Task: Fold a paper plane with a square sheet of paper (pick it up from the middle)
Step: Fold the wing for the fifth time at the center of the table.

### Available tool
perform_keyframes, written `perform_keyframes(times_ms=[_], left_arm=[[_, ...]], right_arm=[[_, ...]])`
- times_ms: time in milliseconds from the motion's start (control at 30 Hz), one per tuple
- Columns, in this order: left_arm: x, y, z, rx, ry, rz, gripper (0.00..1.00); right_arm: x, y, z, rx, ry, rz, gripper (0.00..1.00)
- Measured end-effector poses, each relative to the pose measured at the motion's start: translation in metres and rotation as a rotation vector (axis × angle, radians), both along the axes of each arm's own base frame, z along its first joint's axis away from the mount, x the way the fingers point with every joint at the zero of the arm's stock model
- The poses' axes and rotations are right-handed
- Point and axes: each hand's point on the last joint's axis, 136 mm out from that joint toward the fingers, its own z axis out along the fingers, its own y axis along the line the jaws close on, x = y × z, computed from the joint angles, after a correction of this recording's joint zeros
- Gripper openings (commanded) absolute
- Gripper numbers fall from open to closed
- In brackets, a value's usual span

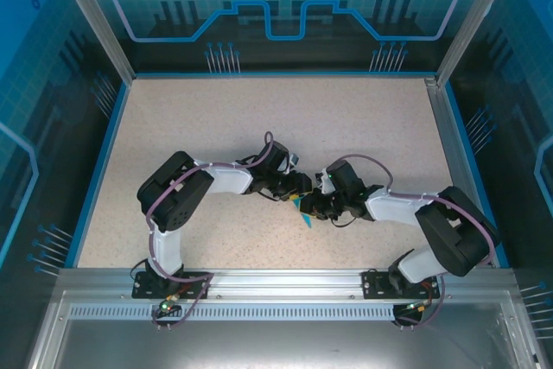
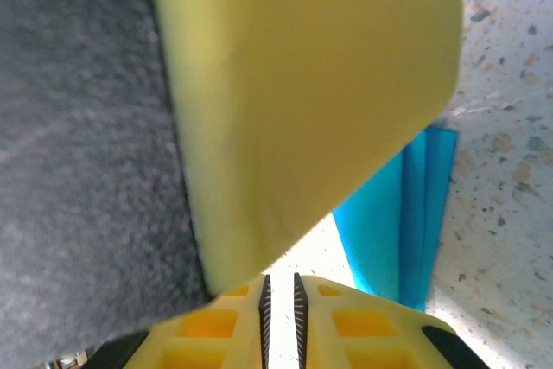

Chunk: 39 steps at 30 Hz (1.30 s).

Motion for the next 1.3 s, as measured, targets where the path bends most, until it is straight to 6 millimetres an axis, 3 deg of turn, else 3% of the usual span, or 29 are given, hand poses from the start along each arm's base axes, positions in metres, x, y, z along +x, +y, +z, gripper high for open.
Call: perform_keyframes(times_ms=[333, 667, 933, 1300], left_arm=[[0.000, 0.000, 0.000, 0.000, 0.000, 0.000, 0.46], [0.000, 0.000, 0.000, -0.001, 0.000, 0.000, 0.46], [0.000, 0.000, 0.000, 0.003, 0.006, -0.001, 0.46], [0.000, -0.001, -0.001, 0.005, 0.010, -0.002, 0.46]], right_arm=[[0.005, 0.003, 0.000, 0.009, 0.000, -0.014, 0.15], [0.004, -0.002, -0.027, -0.040, 0.060, -0.033, 0.13], [0.002, -0.003, -0.028, -0.011, 0.037, -0.016, 0.14], [-0.020, -0.017, -0.027, -0.033, 0.050, 0.006, 0.16]])
